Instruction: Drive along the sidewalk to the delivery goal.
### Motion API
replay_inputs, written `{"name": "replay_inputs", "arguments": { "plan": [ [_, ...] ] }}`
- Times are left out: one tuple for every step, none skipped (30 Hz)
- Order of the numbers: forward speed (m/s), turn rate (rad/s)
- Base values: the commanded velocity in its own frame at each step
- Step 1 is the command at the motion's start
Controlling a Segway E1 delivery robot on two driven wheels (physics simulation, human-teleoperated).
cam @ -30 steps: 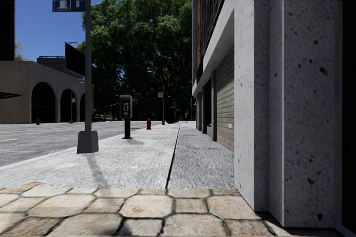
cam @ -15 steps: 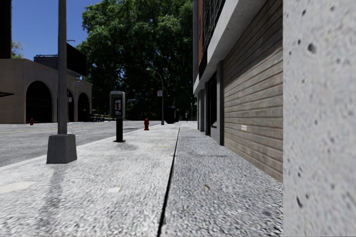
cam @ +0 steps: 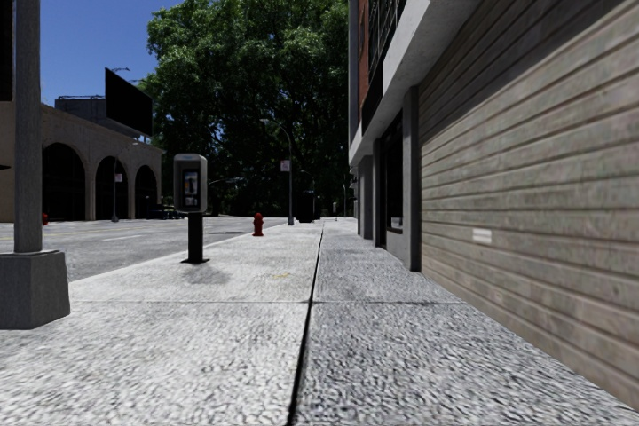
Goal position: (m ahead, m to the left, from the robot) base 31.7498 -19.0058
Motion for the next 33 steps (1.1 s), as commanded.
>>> {"name": "replay_inputs", "arguments": {
  "plan": [
    [2.0,0.36],
    [2.0,0.36],
    [2.0,0.36],
    [2.0,0.33],
    [2.0,0.23],
    [2.0,0.09],
    [2.0,0.09],
    [2.0,0.0],
    [2.0,0.0],
    [2.0,0.0],
    [2.0,0.0],
    [2.0,0.0],
    [2.0,0.0],
    [2.0,0.0],
    [2.0,0.0],
    [2.0,0.0],
    [2.0,0.0],
    [2.0,0.0],
    [2.0,0.0],
    [2.0,0.0],
    [2.0,0.0],
    [2.0,0.0],
    [2.0,0.0],
    [2.0,0.0],
    [2.0,0.0],
    [2.0,0.0],
    [2.0,0.0],
    [2.0,0.0],
    [2.0,0.0],
    [2.0,0.0],
    [2.0,0.0],
    [2.0,0.0],
    [2.0,0.0]
  ]
}}
